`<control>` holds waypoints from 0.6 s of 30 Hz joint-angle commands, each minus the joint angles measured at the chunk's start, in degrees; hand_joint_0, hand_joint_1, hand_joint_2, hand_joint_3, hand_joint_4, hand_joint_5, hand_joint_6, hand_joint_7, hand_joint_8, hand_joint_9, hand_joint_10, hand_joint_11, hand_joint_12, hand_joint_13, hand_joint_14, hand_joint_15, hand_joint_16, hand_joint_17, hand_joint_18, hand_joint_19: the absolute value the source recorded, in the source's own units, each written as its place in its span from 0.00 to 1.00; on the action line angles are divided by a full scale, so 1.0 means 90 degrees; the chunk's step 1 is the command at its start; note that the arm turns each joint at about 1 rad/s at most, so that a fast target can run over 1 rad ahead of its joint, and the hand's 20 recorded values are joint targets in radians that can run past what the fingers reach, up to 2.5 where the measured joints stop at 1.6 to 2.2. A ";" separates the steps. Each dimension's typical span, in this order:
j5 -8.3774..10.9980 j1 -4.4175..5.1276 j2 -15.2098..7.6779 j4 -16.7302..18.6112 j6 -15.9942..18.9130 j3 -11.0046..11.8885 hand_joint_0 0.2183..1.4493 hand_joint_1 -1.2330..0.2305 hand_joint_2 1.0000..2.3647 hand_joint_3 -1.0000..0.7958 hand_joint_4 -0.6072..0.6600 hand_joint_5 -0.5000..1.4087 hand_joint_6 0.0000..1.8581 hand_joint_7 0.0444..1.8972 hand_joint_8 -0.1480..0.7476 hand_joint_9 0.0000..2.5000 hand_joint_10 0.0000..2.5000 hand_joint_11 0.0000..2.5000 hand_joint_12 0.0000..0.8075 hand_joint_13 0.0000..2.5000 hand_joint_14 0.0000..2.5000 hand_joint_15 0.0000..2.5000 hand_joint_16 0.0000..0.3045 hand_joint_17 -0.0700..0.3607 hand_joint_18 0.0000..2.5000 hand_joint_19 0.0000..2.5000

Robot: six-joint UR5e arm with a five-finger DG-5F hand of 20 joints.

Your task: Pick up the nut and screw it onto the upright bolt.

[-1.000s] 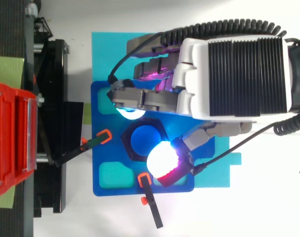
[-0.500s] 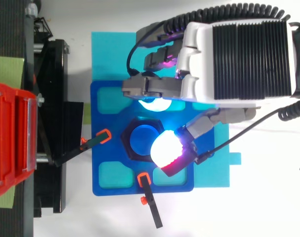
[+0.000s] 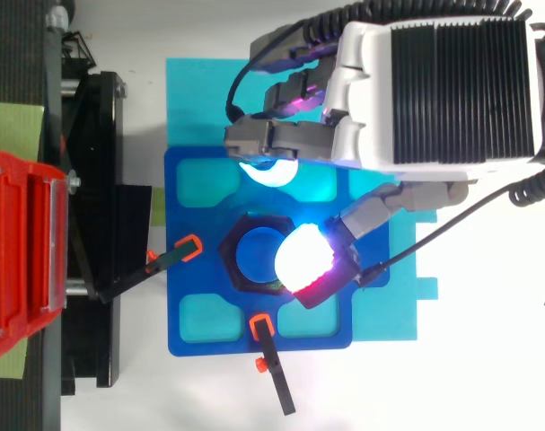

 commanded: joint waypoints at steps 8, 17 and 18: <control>-0.0007 -0.0002 0.0012 -0.0054 -0.0018 0.0189 0.22 0.63 0.00 0.28 0.67 0.24 0.27 0.54 0.44 0.57 0.00 0.02 0.20 0.42 0.00 0.00 0.08 0.29 0.28 0.05; -0.0163 -0.0041 0.0296 -0.1050 -0.1043 0.0306 0.21 0.64 0.00 0.28 0.67 0.24 0.27 0.52 0.44 0.55 0.00 0.01 0.20 0.41 0.00 0.00 0.08 0.29 0.28 0.05; -0.0163 -0.0051 0.0325 -0.1108 -0.1092 0.0306 0.21 0.64 0.00 0.28 0.67 0.24 0.27 0.52 0.43 0.55 0.00 0.01 0.20 0.41 0.00 0.00 0.08 0.30 0.27 0.05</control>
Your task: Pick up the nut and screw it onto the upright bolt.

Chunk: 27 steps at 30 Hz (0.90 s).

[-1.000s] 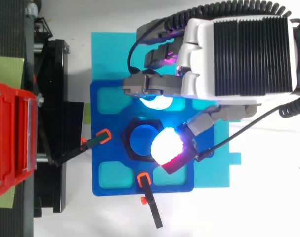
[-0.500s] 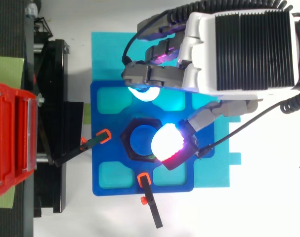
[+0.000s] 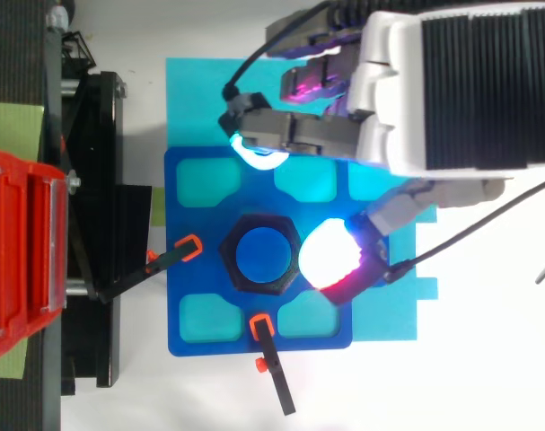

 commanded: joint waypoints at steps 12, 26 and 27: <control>0.0485 -0.0034 0.0642 -0.1038 -0.0505 -0.0013 0.21 0.64 0.00 0.28 0.67 0.23 0.27 0.51 0.43 0.52 0.00 0.00 0.22 0.39 0.00 0.00 0.09 0.30 0.26 0.05; 0.1735 0.0142 0.1843 -0.0852 -0.0329 -0.1312 0.21 0.63 0.00 0.28 0.65 0.21 0.27 0.47 0.44 0.43 0.00 0.00 0.27 0.33 0.00 0.00 0.09 0.31 0.21 0.03; 0.1960 0.0190 0.2077 -0.0393 -0.0183 -0.1674 0.21 0.63 0.00 0.28 0.65 0.21 0.27 0.47 0.44 0.43 0.00 0.00 0.27 0.33 0.00 0.00 0.09 0.31 0.20 0.03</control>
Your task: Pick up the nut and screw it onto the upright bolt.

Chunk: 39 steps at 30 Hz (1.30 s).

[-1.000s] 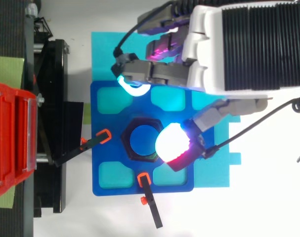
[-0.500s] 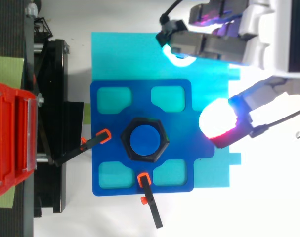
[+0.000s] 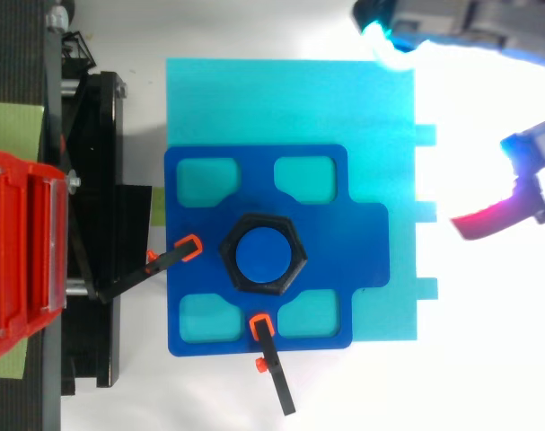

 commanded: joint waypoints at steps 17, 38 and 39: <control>0.1566 0.0480 0.1094 0.1298 0.3089 -0.2089 0.23 0.62 0.00 0.28 0.63 0.17 0.27 0.31 0.41 0.21 0.00 0.00 0.37 0.17 0.00 0.00 0.10 0.33 0.03 0.00; 0.1634 0.0558 0.1094 0.0205 0.5130 -0.2089 0.20 0.70 0.00 0.28 0.52 0.14 0.27 0.31 0.37 0.04 0.00 0.00 0.42 0.03 0.00 0.00 0.14 0.39 0.00 0.00; 0.1634 0.0558 0.1094 0.0205 0.5111 -0.2089 0.20 0.70 0.00 0.28 0.52 0.14 0.27 0.31 0.37 0.04 0.00 0.00 0.42 0.03 0.00 0.00 0.14 0.39 0.00 0.00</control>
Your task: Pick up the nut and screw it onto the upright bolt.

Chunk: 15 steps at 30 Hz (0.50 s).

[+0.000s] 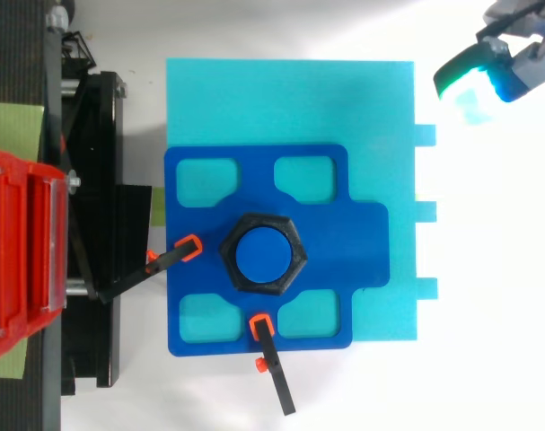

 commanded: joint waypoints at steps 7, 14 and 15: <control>-0.0014 0.0003 0.0000 0.0180 0.0019 0.0001 0.20 0.69 0.00 0.28 0.53 0.14 0.27 0.32 0.37 0.04 0.00 0.00 0.43 0.03 0.00 0.00 0.14 0.39 0.00 0.00; -0.0014 0.0003 0.0000 0.0278 0.0019 0.0001 0.20 0.68 0.00 0.28 0.54 0.14 0.27 0.33 0.37 0.04 0.00 0.00 0.42 0.04 0.00 0.00 0.14 0.39 0.00 0.00; -0.0014 -0.0007 0.0000 0.0278 0.0009 0.0001 0.20 0.68 0.00 0.28 0.54 0.14 0.27 0.32 0.37 0.05 0.00 0.00 0.42 0.04 0.00 0.00 0.14 0.39 0.00 0.00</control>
